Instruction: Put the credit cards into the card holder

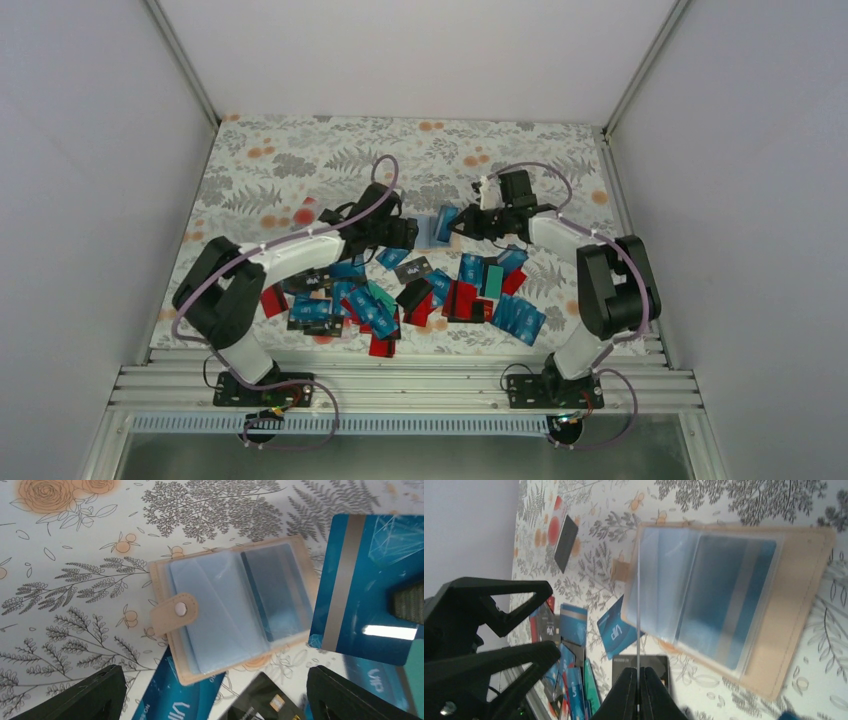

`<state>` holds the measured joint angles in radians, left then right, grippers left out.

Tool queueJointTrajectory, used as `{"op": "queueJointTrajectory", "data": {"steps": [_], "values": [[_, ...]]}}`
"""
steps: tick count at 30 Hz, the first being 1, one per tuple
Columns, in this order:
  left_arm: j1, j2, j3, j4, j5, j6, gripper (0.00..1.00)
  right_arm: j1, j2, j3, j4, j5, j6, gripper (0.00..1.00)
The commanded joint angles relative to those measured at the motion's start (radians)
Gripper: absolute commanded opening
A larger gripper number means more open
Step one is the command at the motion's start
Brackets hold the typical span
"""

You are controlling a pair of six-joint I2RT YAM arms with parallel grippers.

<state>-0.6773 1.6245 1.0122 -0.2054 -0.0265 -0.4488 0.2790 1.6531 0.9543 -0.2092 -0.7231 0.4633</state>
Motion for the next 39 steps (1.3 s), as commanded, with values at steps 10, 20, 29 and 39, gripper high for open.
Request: {"op": "queueJointTrajectory", "data": {"steps": [10, 20, 29, 39], "values": [[-0.004, 0.146, 0.071, -0.098, -0.115, -0.020, 0.78, -0.006, 0.209, 0.168, 0.025, -0.056, -0.110, 0.04], [0.002, 0.152, 0.007, -0.084, -0.120, -0.039, 0.62, -0.005, 0.296, 0.217, 0.030, -0.098, -0.131, 0.04], [0.015, 0.181, 0.009, -0.071, -0.113, -0.031, 0.56, 0.001, 0.359, 0.233, 0.037, -0.118, -0.139, 0.04], [0.017, 0.207, 0.002, -0.023, -0.072, -0.010, 0.49, 0.013, 0.395, 0.252, 0.015, -0.168, -0.137, 0.05]]}}
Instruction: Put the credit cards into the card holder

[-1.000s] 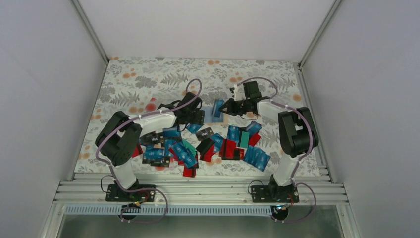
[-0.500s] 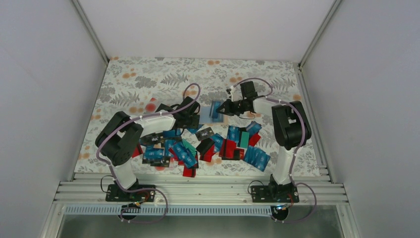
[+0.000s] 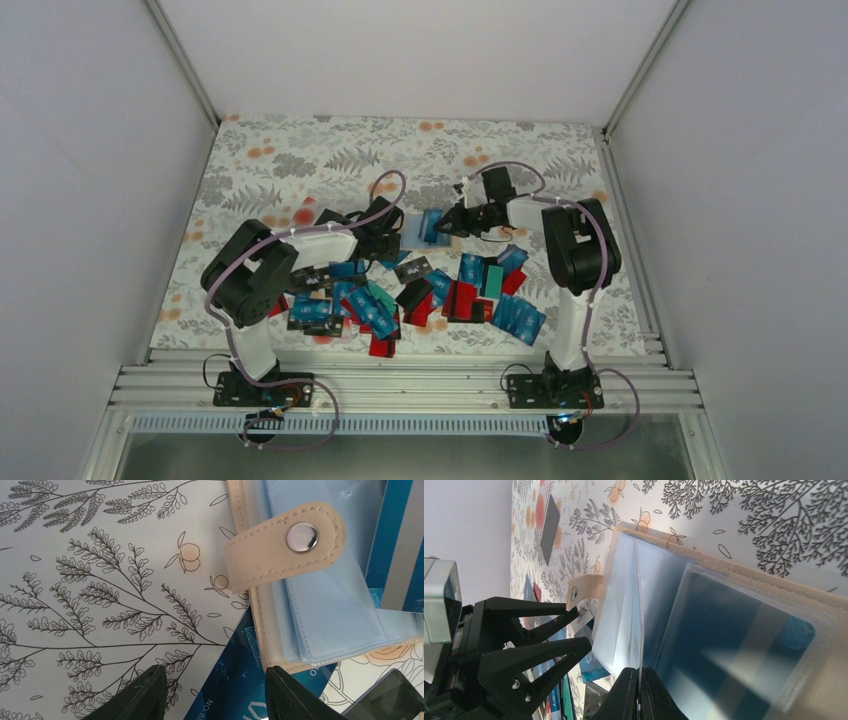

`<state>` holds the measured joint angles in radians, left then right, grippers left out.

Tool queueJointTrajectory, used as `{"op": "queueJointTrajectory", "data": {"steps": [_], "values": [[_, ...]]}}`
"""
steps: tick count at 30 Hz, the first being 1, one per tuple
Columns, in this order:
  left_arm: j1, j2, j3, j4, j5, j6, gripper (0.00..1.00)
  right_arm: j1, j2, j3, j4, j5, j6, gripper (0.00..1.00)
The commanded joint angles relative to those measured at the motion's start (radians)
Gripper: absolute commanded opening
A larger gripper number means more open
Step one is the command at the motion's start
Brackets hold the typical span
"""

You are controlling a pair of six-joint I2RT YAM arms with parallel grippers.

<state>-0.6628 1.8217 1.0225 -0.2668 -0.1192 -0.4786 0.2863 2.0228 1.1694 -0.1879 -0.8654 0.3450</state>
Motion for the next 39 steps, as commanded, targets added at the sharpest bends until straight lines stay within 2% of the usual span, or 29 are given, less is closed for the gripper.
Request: {"op": "queueJointTrajectory", "data": {"steps": [1, 12, 26, 39], "values": [[0.003, 0.010, -0.010, 0.044, 0.025, 0.022, 0.48, 0.005, 0.033, 0.044, -0.015, -0.033, -0.016, 0.05], [0.004, 0.029, -0.007, 0.065, 0.048, 0.043, 0.37, 0.007, 0.120, 0.118, -0.082, -0.122, -0.012, 0.04], [0.006, 0.033, -0.005, 0.078, 0.068, 0.071, 0.32, 0.020, 0.191, 0.182, -0.162, -0.195, -0.070, 0.04], [0.006, 0.031, -0.012, 0.084, 0.089, 0.090, 0.30, 0.050, 0.238, 0.260, -0.213, -0.197, -0.086, 0.04]]}}
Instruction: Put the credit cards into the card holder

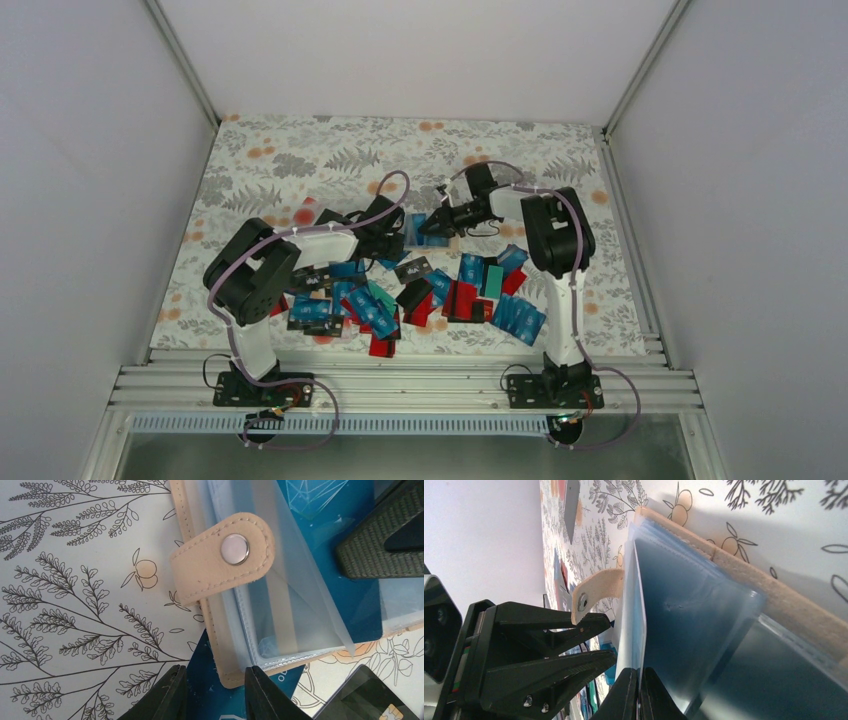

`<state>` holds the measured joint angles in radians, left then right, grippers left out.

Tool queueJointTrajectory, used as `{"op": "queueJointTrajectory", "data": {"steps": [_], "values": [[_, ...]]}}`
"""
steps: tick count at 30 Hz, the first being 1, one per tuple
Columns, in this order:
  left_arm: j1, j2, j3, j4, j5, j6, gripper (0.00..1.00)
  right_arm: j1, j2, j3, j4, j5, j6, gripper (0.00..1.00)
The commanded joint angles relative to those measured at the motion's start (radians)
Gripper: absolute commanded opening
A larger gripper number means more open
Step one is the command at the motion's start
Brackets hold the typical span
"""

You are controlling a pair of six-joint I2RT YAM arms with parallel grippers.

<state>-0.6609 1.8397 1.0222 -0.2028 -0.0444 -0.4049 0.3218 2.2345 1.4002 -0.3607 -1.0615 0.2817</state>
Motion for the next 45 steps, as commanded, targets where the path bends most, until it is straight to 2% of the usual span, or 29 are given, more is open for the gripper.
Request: {"op": "queueJointTrajectory", "data": {"steps": [1, 20, 30, 38, 45], "values": [[0.004, 0.013, -0.013, 0.021, 0.014, 0.017, 0.30, 0.014, 0.028, 0.032, -0.043, -0.001, -0.024, 0.04], [0.006, 0.008, -0.022, 0.026, 0.034, 0.029, 0.28, 0.020, 0.095, 0.110, -0.106, -0.006, -0.041, 0.06], [0.006, -0.005, -0.020, 0.013, 0.035, 0.029, 0.28, 0.033, 0.094, 0.151, -0.146, 0.009, -0.043, 0.18], [0.006, -0.031, -0.019, -0.014, 0.019, 0.019, 0.28, 0.036, 0.034, 0.133, -0.167, 0.060, -0.041, 0.36], [0.006, -0.056, -0.022, -0.041, 0.008, 0.004, 0.28, 0.037, -0.018, 0.116, -0.169, 0.116, -0.027, 0.45]]}}
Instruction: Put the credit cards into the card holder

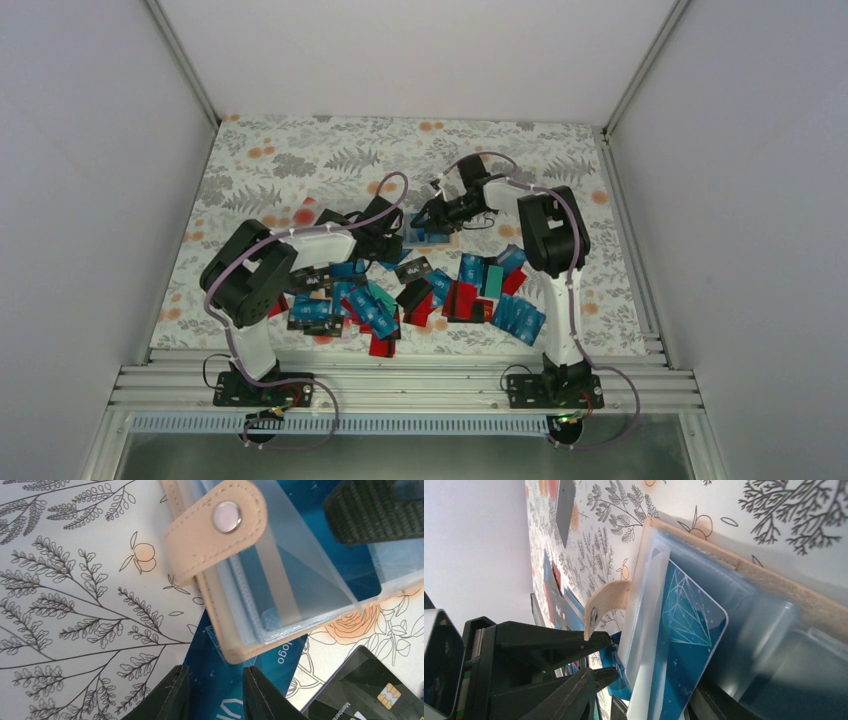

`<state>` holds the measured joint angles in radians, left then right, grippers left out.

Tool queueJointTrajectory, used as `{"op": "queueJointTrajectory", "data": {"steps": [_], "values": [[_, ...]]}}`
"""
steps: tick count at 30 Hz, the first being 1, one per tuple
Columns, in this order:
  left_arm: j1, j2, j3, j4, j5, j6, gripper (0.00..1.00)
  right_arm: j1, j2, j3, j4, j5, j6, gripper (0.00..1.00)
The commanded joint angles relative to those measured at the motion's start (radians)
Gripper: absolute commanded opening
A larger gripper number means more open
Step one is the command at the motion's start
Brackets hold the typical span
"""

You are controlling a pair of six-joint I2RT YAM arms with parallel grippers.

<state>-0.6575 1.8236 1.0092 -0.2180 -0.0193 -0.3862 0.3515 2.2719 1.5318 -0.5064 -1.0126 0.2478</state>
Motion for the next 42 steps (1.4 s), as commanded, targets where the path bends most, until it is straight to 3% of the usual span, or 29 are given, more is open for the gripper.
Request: {"op": "queueJointTrajectory", "data": {"steps": [1, 11, 18, 25, 36, 42], "values": [[0.001, -0.042, -0.008, -0.030, -0.020, -0.017, 0.28, 0.009, -0.061, -0.016, -0.026, 0.075, 0.008, 0.47], [0.002, -0.074, 0.000, -0.058, 0.003, -0.064, 0.28, 0.017, -0.134, -0.029, -0.059, 0.182, 0.008, 0.55], [0.002, -0.084, 0.036, -0.067, 0.046, -0.101, 0.29, 0.018, -0.216, -0.093, -0.024, 0.267, 0.030, 0.55], [0.002, -0.044, 0.085, -0.053, 0.096, -0.140, 0.30, 0.017, -0.257, -0.180, 0.099, 0.265, 0.081, 0.43], [0.008, 0.068, 0.176, -0.061, 0.113, -0.185, 0.30, 0.020, -0.234, -0.209, 0.189, 0.272, 0.114, 0.11], [0.017, 0.096, 0.180, -0.046, 0.131, -0.194, 0.32, 0.020, -0.208, -0.208, 0.210, 0.281, 0.120, 0.05]]}}
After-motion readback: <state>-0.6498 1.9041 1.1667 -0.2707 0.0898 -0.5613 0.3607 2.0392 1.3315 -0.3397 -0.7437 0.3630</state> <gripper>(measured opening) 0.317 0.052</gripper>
